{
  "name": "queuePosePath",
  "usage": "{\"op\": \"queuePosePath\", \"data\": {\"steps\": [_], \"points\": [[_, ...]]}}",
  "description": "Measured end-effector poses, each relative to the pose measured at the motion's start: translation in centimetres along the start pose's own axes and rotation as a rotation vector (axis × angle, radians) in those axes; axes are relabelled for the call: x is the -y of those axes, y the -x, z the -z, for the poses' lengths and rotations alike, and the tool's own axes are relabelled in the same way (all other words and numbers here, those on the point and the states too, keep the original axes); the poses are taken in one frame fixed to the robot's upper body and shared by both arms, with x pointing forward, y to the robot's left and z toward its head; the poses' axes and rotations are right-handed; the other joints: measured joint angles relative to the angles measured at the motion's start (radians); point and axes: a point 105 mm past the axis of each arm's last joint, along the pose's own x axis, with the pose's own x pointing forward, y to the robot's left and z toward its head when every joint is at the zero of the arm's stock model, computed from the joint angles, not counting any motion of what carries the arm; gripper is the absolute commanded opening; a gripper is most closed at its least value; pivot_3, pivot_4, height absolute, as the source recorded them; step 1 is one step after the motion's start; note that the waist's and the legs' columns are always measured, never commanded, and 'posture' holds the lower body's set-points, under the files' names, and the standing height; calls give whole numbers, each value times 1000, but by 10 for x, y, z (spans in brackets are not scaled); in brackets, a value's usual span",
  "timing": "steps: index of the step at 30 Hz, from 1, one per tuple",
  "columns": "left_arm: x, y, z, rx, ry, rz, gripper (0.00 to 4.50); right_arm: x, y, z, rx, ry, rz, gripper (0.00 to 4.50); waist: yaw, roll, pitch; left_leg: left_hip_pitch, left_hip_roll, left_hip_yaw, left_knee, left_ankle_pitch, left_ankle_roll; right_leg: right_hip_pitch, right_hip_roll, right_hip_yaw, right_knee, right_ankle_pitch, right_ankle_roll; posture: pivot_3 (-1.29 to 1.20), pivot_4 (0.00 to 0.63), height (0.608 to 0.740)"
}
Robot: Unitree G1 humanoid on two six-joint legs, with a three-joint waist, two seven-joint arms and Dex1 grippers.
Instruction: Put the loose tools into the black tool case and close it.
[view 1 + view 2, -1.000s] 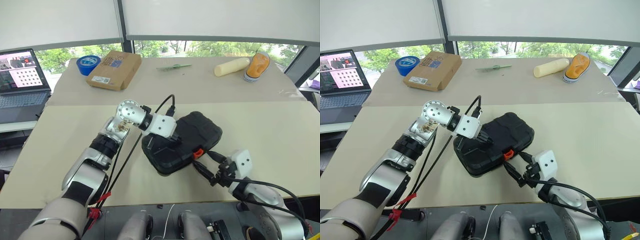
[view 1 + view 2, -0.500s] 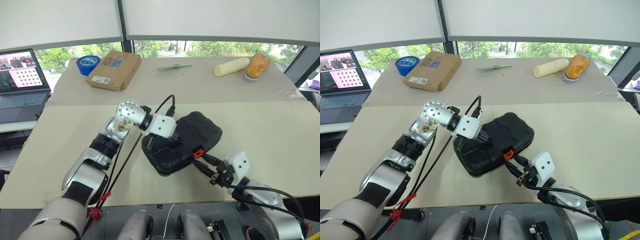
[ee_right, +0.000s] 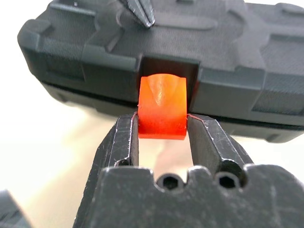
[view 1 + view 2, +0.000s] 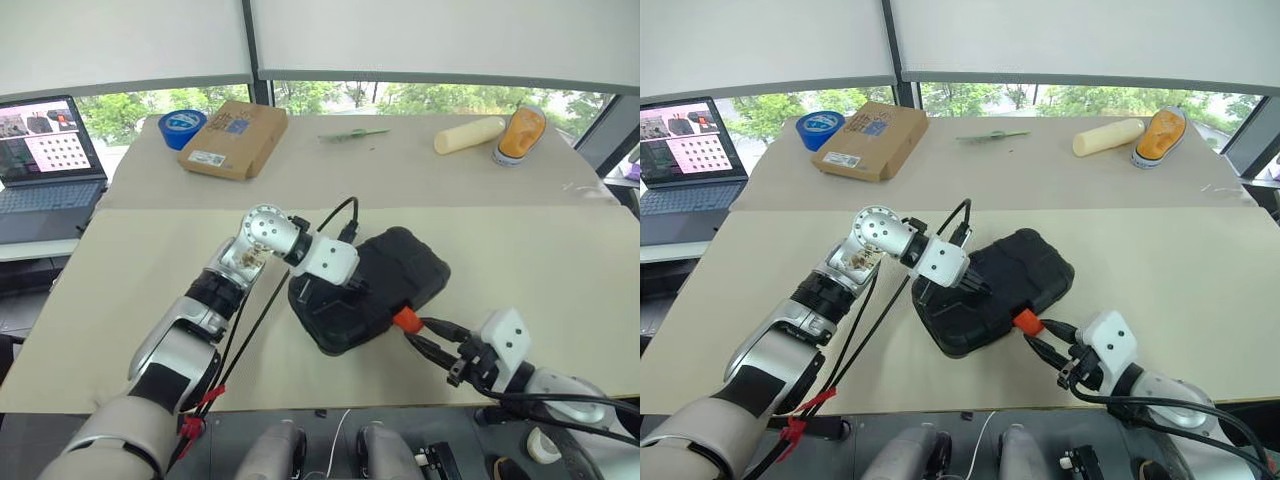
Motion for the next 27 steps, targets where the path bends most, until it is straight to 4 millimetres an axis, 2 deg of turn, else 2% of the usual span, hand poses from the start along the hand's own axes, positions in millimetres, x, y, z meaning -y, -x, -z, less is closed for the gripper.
{"op": "queuePosePath", "data": {"steps": [2,4,7,8,11,13,14,15,18,21,22,27], "points": [[2,-2,0,-2,-17,5,0,0,-1,7,-13,5,-1,1250,2,0,0,1,0,0,0,0,0,1,0,0,0,0,0,0,150,738],[3,-4,0,-6,-33,10,0,1,-1,12,-26,-6,0,2250,5,1,-1,2,0,0,0,0,0,2,0,0,-1,0,0,0,150,738],[6,-4,3,-19,-66,-4,0,-5,-1,30,-83,-40,-25,3123,12,1,-1,4,0,0,0,0,1,4,-1,0,-2,0,0,0,150,738],[7,-3,3,-21,-72,-10,257,-5,0,36,-105,-48,-21,3138,13,1,-2,4,0,0,0,0,1,4,-1,0,-2,0,0,0,150,738],[6,-4,4,-24,-75,-30,964,-3,1,37,-108,-51,-13,3144,15,2,-3,7,0,0,1,-1,1,9,-1,0,-3,0,0,0,150,738],[4,-4,4,-22,-75,-45,1659,-3,2,35,-106,-45,-11,2593,17,2,-3,10,0,-2,0,-1,2,14,0,-1,-5,-1,1,0,150,738],[3,-4,3,-20,-77,-50,1907,-4,3,35,-108,-46,-13,2481,17,2,-4,12,0,-2,0,-2,2,16,0,-1,-5,-1,2,0,150,738],[2,-4,3,-19,-77,-55,1928,-5,5,36,-115,-51,-18,2115,16,2,-4,14,0,-2,0,-3,2,17,0,-1,-6,-2,3,0,150,738],[3,-6,3,-17,-55,-45,1336,-3,8,38,-127,-52,-13,1078,15,2,-5,15,0,-2,0,-4,3,18,0,0,-6,-2,4,0,150,738],[5,-11,2,1,-18,-26,291,0,8,32,-117,-30,-3,164,17,2,-6,15,0,-2,1,-4,3,17,0,-1,-6,-2,4,0,150,738],[5,-13,1,3,-10,-17,33,1,7,30,-114,-26,-2,0,18,2,-6,15,0,-2,1,-4,3,17,0,-1,-6,-2,4,0,150,738],[7,-15,0,8,-11,2,33,3,4,24,-114,-16,3,0,20,3,-6,15,0,-2,1,-5,3,17,-1,-1,-7,-3,4,0,150,738]]}}
